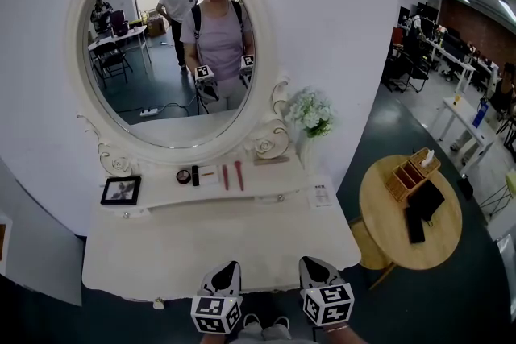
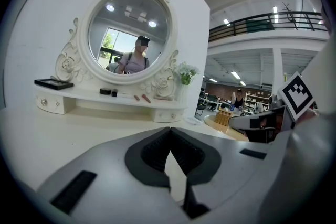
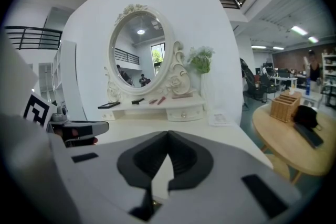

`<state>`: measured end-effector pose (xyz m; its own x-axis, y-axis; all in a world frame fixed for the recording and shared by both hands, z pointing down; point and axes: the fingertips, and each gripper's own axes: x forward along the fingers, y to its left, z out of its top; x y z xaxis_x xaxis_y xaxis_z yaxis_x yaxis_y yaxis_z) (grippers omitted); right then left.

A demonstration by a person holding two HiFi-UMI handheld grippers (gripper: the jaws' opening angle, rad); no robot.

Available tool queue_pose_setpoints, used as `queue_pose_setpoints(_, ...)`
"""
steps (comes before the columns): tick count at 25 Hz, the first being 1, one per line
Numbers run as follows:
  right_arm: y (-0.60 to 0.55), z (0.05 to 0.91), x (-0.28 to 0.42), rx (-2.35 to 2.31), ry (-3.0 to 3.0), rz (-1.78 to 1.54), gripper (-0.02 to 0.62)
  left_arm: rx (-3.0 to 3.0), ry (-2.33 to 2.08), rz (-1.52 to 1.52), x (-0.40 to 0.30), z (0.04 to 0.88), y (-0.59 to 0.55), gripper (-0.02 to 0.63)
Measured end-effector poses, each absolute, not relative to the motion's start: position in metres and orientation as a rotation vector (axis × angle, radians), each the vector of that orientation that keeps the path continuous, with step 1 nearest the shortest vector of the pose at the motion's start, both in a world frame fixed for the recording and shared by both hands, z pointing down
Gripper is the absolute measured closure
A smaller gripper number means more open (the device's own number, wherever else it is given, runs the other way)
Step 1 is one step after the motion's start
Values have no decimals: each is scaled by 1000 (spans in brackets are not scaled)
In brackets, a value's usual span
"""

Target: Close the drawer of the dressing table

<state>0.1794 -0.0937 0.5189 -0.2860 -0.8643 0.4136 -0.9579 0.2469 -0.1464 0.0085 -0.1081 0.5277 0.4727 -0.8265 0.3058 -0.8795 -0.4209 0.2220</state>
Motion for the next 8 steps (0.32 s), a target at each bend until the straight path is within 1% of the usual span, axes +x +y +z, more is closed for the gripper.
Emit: queue_pose_setpoints(8,-86,522,180,1698,-2271,559,592,2382,-1432,216,12,527,-103,604)
